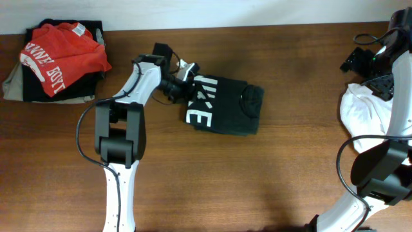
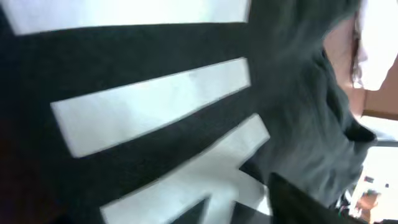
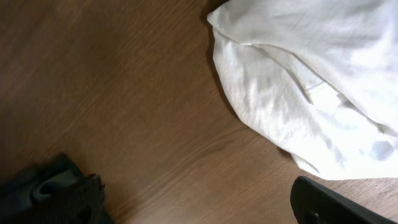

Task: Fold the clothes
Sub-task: 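Grasp the folded shirt with the left gripper and lift it, then place the folded shirt onto the back-left shirt stack with the left gripper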

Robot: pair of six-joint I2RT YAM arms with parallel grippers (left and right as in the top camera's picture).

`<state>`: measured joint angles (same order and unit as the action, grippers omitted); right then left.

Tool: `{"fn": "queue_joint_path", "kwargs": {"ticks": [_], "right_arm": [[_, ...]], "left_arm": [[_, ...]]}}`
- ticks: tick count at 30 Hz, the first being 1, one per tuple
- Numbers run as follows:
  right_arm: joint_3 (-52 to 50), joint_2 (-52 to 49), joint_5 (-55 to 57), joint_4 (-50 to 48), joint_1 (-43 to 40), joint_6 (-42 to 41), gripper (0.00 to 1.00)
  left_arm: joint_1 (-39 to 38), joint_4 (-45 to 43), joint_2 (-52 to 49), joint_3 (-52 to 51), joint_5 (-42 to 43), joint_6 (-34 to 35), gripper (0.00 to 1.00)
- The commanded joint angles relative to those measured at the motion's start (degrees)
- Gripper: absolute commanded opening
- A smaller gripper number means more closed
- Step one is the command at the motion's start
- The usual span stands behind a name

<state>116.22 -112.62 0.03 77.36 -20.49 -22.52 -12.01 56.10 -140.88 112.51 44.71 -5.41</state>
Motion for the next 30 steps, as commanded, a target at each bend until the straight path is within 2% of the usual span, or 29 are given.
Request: {"fn": "queue_joint_path", "kwargs": {"ticks": [1, 3, 5, 8, 10, 13, 16, 18, 20, 24, 26, 30], "right_arm": [[0.2, 0.3, 0.7, 0.0, -0.2, -0.2, 0.99], [0.2, 0.3, 0.7, 0.0, -0.2, -0.2, 0.99], [0.2, 0.3, 0.7, 0.0, -0.2, -0.2, 0.99], [0.2, 0.3, 0.7, 0.0, -0.2, -0.2, 0.99], [0.2, 0.3, 0.7, 0.0, -0.2, -0.2, 0.99], [0.2, 0.3, 0.7, 0.0, -0.2, -0.3, 0.99], [0.2, 0.3, 0.7, 0.0, -0.2, -0.2, 0.99], [0.2, 0.3, 0.7, 0.0, -0.2, -0.2, 0.99], [0.2, 0.3, 0.7, 0.0, -0.2, -0.2, 0.99], [0.2, 0.3, 0.7, 0.0, -0.2, -0.2, 0.99], [0.2, 0.3, 0.7, 0.0, -0.2, -0.2, 0.99], [0.2, 0.3, 0.7, 0.0, -0.2, -0.2, 0.99]], "left_arm": [[-2.3, -2.8, -4.0, -2.4, -10.2, 7.3, 0.32], [-2.6, -5.9, -4.0, -2.4, -10.2, 12.3, 0.01], [-2.6, -7.5, -4.0, -1.6, -10.8, 12.7, 0.01], [0.1, -4.8, -3.9, 8.0, -25.2, 13.5, 0.01], [2.9, -3.4, -3.9, 15.3, -33.8, 7.2, 0.01], [6.4, -3.3, -3.9, 21.6, -41.6, 4.2, 0.01], [11.2, -3.3, -3.8, 28.4, -41.5, 3.1, 0.01], [14.6, -3.3, -3.5, 37.5, -41.1, 3.2, 0.01], [16.8, -3.3, -2.5, 41.4, -41.1, 6.3, 0.01], [24.6, -1.0, -1.8, 42.5, -41.1, 10.7, 0.01], [28.6, -0.8, -1.8, 42.5, -39.4, 15.0, 0.01], [31.6, -1.2, -0.9, 42.6, -38.4, 15.3, 0.01]]}}
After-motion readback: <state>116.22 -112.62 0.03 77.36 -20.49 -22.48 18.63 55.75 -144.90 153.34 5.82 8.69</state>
